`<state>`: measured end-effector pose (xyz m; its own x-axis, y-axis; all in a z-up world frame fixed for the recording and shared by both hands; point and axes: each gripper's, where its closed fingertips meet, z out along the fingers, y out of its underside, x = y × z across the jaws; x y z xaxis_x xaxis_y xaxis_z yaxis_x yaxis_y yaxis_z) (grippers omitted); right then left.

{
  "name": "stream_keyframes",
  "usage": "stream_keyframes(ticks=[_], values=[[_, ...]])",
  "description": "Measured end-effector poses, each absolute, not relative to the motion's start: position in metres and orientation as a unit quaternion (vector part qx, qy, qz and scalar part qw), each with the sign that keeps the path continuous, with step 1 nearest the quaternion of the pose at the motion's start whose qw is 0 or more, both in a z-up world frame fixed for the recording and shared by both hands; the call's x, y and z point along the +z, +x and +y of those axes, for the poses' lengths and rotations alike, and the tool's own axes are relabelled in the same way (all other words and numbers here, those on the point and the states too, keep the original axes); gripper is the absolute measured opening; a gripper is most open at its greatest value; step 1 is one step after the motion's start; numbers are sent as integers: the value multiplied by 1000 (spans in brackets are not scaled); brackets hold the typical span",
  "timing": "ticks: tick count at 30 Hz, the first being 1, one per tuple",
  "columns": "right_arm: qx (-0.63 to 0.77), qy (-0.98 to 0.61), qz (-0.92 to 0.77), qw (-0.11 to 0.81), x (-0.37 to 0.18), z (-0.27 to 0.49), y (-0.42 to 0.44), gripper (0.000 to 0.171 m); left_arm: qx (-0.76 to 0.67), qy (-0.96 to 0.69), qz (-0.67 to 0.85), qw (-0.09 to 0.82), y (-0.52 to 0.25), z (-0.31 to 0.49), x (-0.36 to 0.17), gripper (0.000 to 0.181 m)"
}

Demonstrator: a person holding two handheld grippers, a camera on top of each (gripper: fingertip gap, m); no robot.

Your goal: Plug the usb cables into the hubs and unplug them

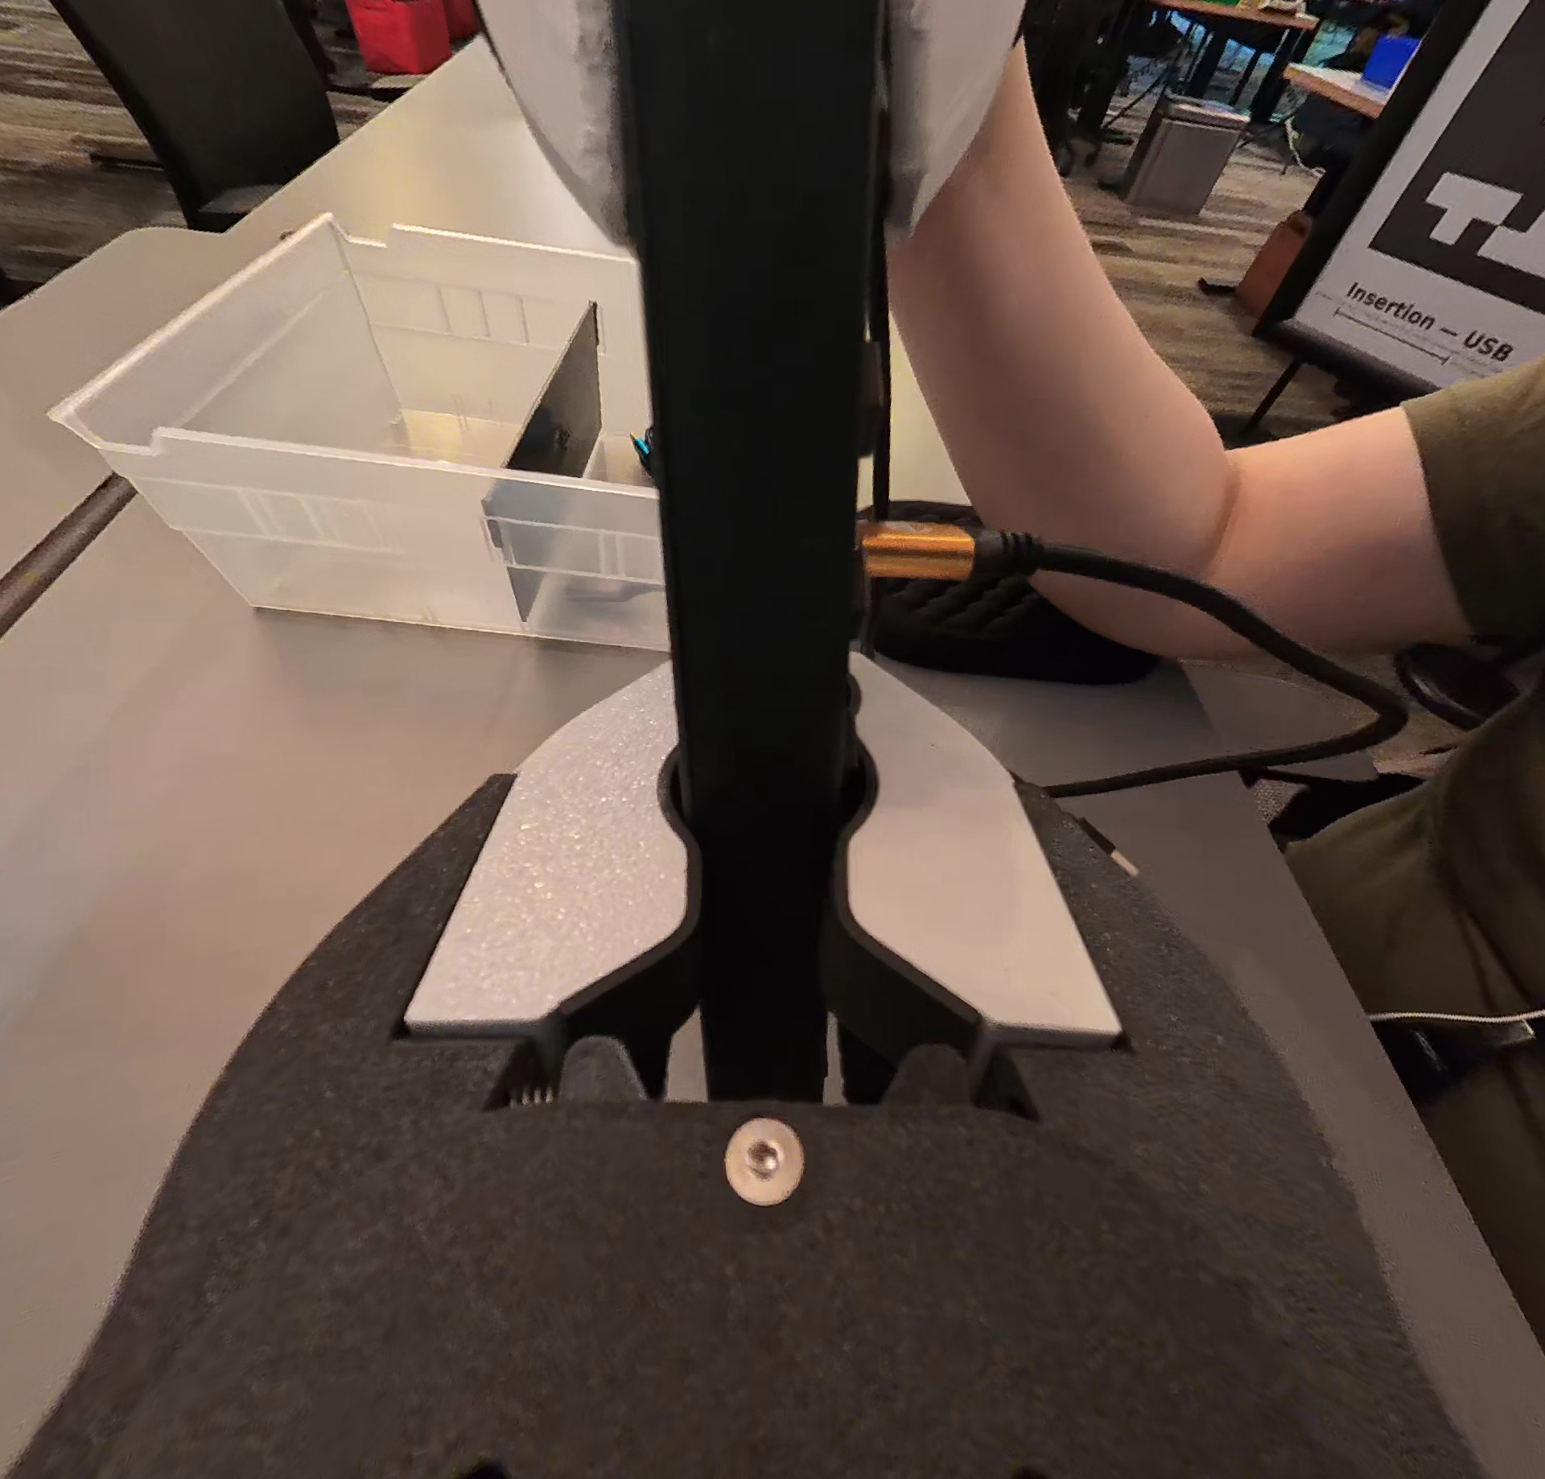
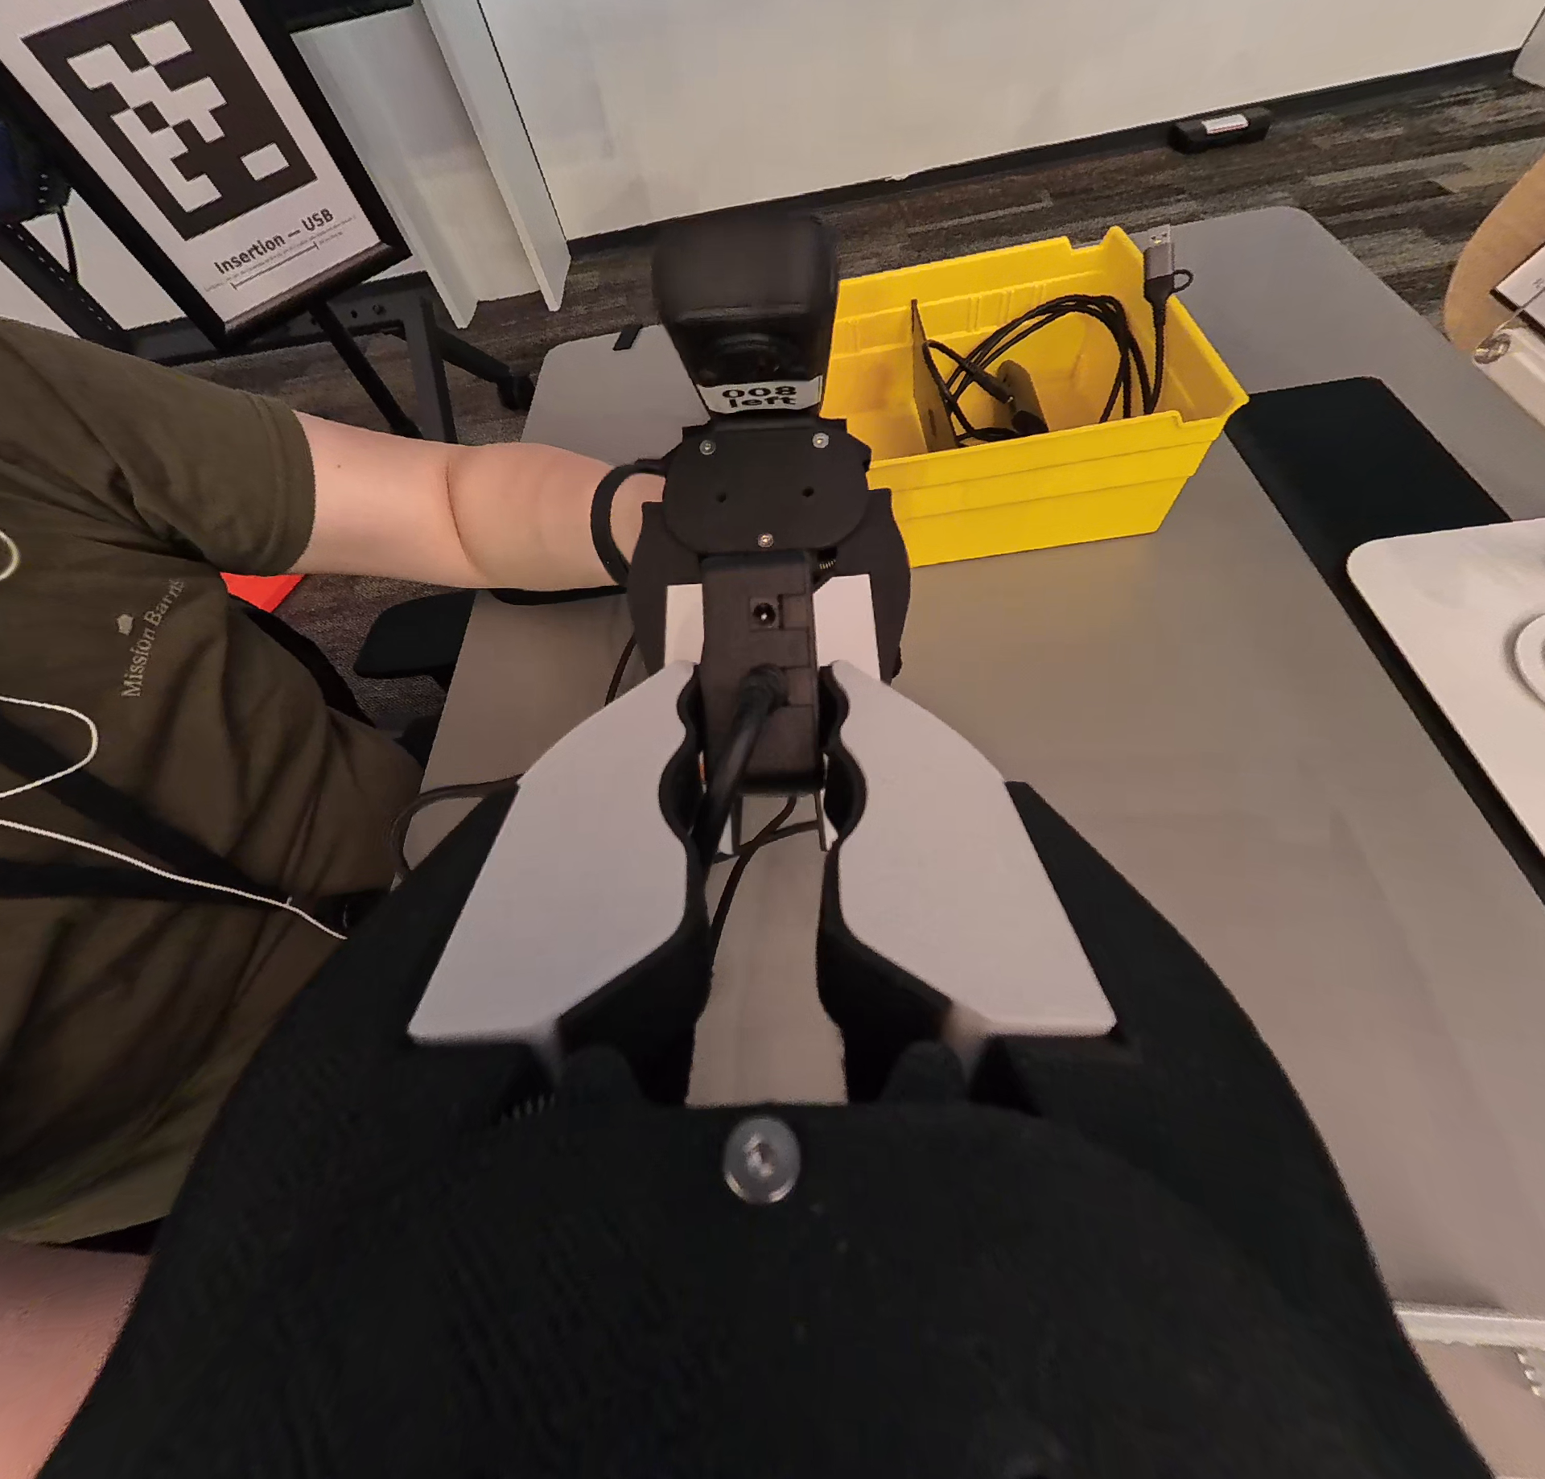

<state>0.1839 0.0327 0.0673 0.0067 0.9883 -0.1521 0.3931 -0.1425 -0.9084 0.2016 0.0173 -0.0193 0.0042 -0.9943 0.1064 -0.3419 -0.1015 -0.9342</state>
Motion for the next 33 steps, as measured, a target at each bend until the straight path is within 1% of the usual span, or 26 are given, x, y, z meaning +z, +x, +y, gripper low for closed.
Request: stream_keyframes(ticks=[5, 10, 13, 16, 20, 23, 25, 28, 33], values=[[440, -610, -550, 363, 74, 34, 182, 26, -429, -603, 544, 395, 204, 20, -15, 26], [441, -614, -544, 363, 75, 35, 181, 26, -458, -595, 539, 383, 205, 17, -13, 27], [437, -619, -545, 358, 71, 36, 179, 26, -454, -600, 543, 373, 205, 17, -19, 27], [431, -613, -549, 371, 73, 36, 178, 26, -445, -602, 542, 382, 204, 21, -19, 27], [427, -590, -534, 430, 93, 38, 172, 28, -441, -596, 526, 417, 204, 25, -7, 26], [430, -570, -480, 509, 124, 48, 175, 41, -443, -597, 503, 441, 201, 33, -1, 26], [413, -554, -444, 570, 147, 52, 184, 41, -450, -598, 487, 451, 197, 38, 4, 26], [341, -558, -399, 643, 170, 56, 202, 40, -449, -600, 463, 473, 187, 49, 14, 26], [225, -589, -357, 690, 186, 42, 203, 40, -375, -639, 397, 541, 163, 83, 22, 26]])
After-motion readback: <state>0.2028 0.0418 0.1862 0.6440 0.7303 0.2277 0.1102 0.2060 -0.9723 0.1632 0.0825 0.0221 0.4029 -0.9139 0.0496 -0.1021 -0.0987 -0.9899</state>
